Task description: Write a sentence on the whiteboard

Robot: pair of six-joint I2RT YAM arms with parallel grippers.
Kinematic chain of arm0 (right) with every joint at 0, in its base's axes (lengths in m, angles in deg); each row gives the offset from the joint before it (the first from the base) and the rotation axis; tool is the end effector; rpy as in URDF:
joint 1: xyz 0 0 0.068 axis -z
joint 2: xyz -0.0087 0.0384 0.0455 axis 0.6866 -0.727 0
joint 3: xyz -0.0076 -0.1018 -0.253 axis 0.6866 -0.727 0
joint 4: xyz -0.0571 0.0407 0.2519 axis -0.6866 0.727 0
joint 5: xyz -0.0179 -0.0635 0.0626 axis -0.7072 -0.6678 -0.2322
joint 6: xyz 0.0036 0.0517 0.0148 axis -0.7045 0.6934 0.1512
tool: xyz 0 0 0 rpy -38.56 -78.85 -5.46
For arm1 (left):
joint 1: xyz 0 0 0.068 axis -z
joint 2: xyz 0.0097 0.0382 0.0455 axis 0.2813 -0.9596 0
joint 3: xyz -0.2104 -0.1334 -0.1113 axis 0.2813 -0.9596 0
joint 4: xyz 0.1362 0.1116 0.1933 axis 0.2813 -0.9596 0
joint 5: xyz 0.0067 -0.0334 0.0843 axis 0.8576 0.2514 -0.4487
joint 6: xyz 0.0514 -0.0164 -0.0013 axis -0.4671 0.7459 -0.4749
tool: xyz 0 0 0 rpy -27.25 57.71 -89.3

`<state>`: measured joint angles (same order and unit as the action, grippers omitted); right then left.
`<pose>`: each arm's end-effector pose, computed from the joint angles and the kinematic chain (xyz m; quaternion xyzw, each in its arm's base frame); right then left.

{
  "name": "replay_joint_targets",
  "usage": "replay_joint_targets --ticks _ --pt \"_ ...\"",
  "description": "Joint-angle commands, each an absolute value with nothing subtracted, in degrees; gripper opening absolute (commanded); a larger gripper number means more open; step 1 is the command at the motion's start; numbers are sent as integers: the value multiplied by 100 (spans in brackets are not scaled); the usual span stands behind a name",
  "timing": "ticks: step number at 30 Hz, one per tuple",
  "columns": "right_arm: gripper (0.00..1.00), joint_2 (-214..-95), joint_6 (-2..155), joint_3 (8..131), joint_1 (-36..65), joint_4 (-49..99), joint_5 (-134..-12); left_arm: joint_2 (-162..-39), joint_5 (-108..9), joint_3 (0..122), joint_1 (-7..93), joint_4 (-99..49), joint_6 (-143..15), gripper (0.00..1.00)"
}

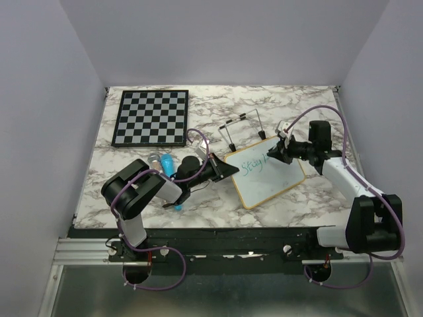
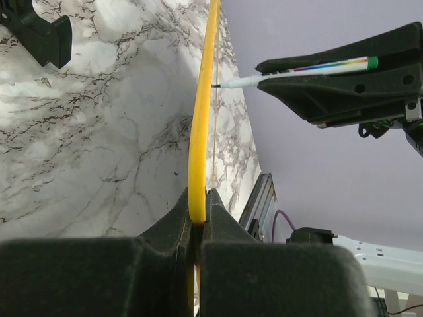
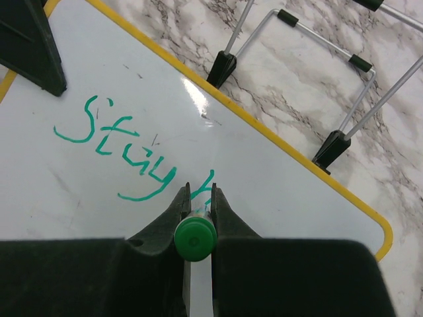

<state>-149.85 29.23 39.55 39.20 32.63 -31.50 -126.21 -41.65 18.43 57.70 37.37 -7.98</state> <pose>0.2714 0.0469 0.2337 -0.4755 0.6930 0.2408 0.4855 0.2287 -0.2148 0.1457 -0.0766 0.7438 -0.5949 0.2951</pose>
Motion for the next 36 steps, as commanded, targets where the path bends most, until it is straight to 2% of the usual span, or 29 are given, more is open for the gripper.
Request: replay_joint_targets --ticks 1,9,16,36 --pt "1 -14803 2538 3785 3906 3868 -3157 -12610 -3962 1917 5774 4095 -948 0" --pt "1 -14619 3179 3916 4037 3324 -3772 -12609 -3971 1864 5774 4121 -966 0" --pt "0 -14399 3575 4057 4108 3253 -2982 -12636 -3980 1864 5774 4156 -983 0" --pt "1 -14530 3759 3705 4310 2594 -2709 -12688 -3962 1846 5774 4218 -966 0"
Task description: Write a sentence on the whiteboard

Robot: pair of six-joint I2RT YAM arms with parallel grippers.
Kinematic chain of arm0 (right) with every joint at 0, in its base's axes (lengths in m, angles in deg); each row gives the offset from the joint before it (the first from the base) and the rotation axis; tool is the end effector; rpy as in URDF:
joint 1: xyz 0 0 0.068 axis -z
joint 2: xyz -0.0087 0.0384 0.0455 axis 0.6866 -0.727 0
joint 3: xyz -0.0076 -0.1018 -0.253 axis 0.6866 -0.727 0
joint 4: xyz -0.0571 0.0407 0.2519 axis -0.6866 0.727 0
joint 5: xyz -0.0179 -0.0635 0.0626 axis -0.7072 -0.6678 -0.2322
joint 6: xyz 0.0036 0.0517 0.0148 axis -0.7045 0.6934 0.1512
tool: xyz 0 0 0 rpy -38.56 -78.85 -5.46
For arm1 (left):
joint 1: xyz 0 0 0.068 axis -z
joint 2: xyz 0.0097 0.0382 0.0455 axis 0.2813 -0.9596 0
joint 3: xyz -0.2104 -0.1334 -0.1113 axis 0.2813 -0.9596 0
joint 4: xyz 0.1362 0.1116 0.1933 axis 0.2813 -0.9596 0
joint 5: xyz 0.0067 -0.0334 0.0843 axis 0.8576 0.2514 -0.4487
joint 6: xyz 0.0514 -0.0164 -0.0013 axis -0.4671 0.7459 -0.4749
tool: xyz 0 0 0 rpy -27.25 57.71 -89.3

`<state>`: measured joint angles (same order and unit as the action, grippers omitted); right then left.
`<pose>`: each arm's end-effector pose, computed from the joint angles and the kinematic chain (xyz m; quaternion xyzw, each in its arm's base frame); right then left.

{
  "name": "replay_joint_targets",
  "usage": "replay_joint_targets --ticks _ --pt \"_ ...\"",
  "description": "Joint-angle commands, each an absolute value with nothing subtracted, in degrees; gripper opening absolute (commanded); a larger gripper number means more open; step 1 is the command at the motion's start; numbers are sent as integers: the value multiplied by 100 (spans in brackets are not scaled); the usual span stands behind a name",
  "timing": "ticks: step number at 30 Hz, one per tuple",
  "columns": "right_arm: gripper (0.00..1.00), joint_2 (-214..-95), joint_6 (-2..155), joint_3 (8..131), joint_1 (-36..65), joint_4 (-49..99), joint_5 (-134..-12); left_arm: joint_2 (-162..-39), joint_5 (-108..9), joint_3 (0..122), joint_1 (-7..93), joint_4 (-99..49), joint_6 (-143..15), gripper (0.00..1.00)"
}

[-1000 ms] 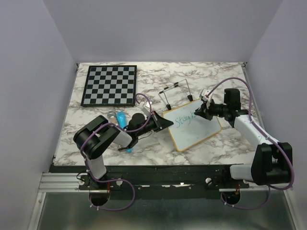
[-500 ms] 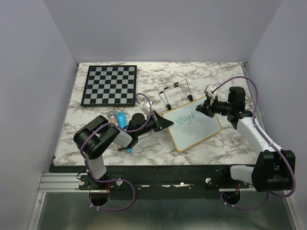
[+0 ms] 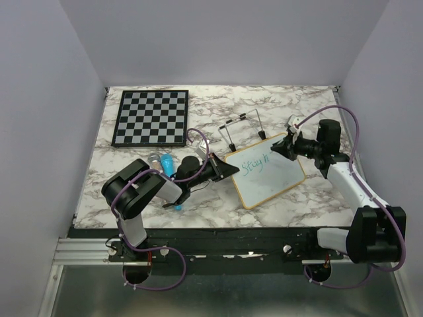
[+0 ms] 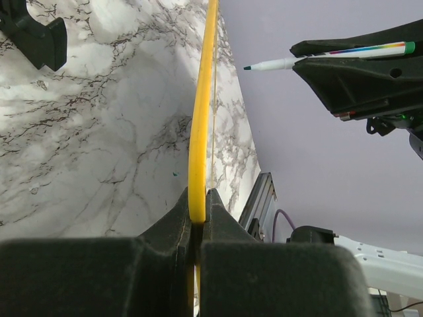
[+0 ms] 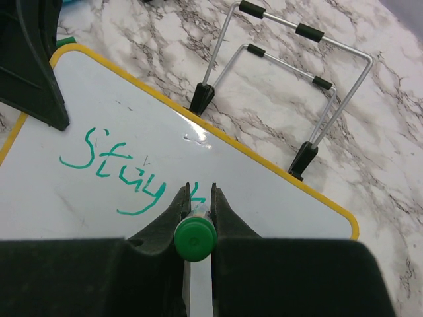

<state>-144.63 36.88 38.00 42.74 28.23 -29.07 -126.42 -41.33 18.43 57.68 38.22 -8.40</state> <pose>0.2619 0.0309 0.2544 -0.4292 0.6902 0.2467 0.5278 0.2289 -0.2150 0.1462 -0.0708 0.7407 -0.5978 0.2984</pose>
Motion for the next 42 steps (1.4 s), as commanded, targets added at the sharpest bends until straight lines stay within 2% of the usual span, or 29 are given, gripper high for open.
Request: replay_joint_targets --ticks 1,42 --pt "1 -14557 3768 3714 4310 2585 -2709 -12688 -3971 1846 5765 4209 -966 0" --pt "1 -15102 3610 3811 4459 2699 -2797 -12636 -3971 1864 5774 4130 -1001 0"
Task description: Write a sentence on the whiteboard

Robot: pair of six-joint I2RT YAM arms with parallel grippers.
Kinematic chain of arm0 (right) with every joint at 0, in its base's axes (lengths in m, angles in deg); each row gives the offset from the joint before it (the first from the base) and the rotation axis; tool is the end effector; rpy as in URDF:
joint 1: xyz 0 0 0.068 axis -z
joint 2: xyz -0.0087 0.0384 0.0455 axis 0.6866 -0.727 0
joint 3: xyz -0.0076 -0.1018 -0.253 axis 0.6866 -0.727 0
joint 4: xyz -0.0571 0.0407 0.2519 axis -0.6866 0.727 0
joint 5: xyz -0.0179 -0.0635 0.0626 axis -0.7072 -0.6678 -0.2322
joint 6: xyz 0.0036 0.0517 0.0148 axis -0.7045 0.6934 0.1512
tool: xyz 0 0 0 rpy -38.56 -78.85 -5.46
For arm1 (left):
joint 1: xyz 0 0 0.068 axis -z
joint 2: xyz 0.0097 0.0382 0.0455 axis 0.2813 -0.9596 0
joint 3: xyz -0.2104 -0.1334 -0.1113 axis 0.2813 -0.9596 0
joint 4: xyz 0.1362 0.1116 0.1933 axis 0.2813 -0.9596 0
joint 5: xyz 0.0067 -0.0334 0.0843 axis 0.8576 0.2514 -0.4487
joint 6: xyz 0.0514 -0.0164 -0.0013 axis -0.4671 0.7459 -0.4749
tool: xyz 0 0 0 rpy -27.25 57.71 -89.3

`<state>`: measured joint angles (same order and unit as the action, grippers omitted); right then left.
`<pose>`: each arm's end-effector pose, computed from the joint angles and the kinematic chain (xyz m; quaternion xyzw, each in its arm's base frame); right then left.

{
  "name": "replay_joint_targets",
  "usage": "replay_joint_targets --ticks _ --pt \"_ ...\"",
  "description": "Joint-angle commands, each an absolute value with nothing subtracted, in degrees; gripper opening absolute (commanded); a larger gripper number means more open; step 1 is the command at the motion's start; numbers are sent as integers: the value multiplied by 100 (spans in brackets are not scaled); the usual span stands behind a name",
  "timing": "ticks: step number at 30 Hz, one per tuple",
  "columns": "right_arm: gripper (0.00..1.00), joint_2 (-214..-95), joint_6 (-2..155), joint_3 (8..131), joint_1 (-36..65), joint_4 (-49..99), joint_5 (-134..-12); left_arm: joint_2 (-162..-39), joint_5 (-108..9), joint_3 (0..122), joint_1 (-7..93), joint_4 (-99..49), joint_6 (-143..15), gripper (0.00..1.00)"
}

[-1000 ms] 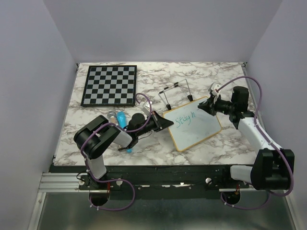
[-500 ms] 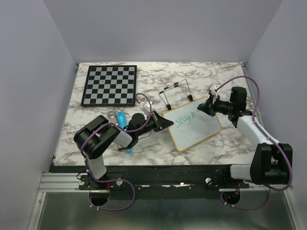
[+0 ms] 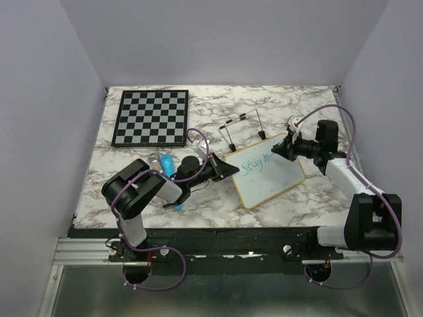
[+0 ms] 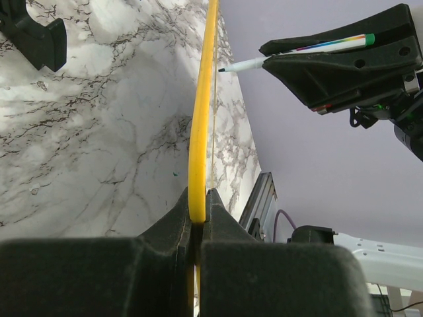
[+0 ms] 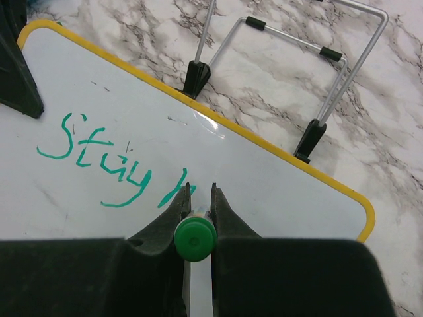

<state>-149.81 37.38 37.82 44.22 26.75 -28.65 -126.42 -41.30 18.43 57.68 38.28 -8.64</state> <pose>0.2752 0.0241 0.2330 -0.4096 0.7132 0.2596 0.5063 0.2289 -0.2150 0.1463 -0.0689 0.7405 -0.5975 0.2998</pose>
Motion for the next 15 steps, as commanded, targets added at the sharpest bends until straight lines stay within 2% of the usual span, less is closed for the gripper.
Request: replay_joint_targets --ticks 1,15 --pt "1 -15110 3601 3811 4459 2699 -2771 -12618 -3971 1873 5774 4130 -1001 0" --pt "1 -15286 3794 3855 4406 2594 -2726 -12662 -3962 1908 5782 4121 -1018 0"
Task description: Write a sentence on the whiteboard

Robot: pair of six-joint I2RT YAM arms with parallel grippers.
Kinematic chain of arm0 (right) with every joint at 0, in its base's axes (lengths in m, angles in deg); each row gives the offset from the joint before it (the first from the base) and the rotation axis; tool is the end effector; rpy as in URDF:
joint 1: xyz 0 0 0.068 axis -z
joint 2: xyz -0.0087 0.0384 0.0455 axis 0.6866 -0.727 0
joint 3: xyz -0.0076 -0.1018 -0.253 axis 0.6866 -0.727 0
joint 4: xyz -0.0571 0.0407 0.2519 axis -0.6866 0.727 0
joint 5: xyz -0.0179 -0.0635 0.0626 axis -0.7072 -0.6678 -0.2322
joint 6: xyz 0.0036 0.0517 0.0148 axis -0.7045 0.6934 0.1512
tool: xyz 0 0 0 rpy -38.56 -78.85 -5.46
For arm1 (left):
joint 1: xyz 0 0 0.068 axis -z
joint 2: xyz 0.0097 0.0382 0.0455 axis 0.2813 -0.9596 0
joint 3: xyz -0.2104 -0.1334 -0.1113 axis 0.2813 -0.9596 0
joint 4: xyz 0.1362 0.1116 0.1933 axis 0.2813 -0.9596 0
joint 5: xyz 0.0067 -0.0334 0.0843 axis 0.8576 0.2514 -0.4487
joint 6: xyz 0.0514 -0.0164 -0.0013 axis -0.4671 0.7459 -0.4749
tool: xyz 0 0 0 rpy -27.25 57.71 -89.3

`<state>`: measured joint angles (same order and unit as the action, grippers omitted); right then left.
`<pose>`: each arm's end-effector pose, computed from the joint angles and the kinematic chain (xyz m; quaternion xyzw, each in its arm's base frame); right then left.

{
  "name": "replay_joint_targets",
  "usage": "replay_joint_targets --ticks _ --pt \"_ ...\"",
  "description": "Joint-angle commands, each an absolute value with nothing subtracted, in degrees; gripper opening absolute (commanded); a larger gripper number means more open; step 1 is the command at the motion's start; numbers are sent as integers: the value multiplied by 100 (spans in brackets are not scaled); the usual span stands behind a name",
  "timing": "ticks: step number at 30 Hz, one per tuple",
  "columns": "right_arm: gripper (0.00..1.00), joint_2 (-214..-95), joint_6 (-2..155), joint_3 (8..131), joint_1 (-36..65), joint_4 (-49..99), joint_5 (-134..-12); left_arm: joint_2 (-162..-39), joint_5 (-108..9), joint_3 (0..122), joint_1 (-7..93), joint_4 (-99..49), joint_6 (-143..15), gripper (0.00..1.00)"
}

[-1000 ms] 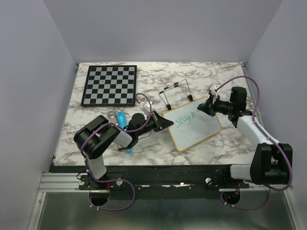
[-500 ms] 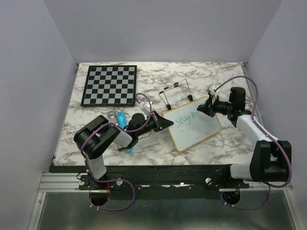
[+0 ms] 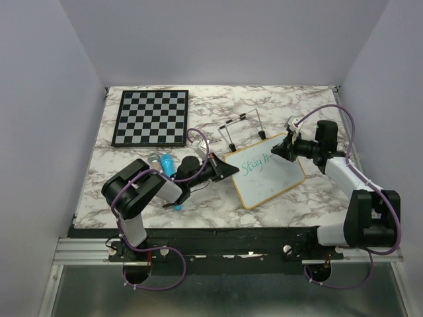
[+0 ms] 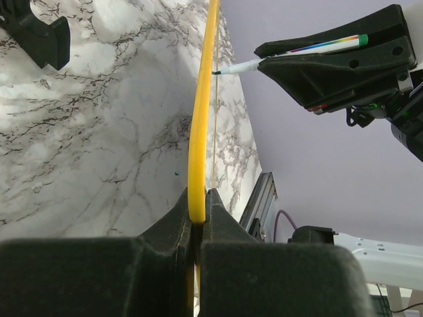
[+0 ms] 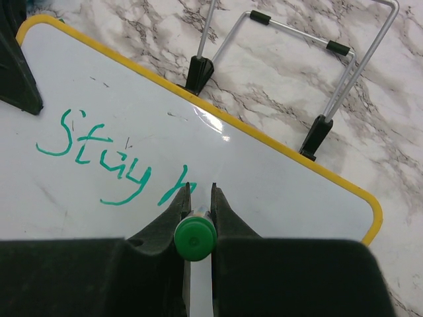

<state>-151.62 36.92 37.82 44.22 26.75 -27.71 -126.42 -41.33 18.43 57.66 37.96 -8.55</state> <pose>0.2785 0.0244 0.2252 -0.4104 0.7153 0.2709 0.4964 0.2289 -0.2149 0.1457 -0.0705 0.7422 -0.5961 0.2981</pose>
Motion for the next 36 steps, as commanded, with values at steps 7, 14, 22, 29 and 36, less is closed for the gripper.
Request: replay_joint_targets --ticks 7,14,22,29,36 --pt "1 -15172 4164 3758 4398 2049 -3025 -12662 -3962 1899 5774 4121 -1010 0" --pt "1 -15216 4138 3776 4406 2110 -3456 -12644 -3971 1881 5782 4121 -1010 0" --pt "0 -15190 3681 3908 4406 2839 -3369 -12644 -3962 1864 5782 4130 -1010 0" --pt "1 -15058 3224 3881 4406 3393 -3035 -12653 -3962 1881 5782 4130 -1010 0" --pt "1 -15110 3188 3943 4389 3517 -2648 -12697 -3945 1934 5782 4139 -1001 0"
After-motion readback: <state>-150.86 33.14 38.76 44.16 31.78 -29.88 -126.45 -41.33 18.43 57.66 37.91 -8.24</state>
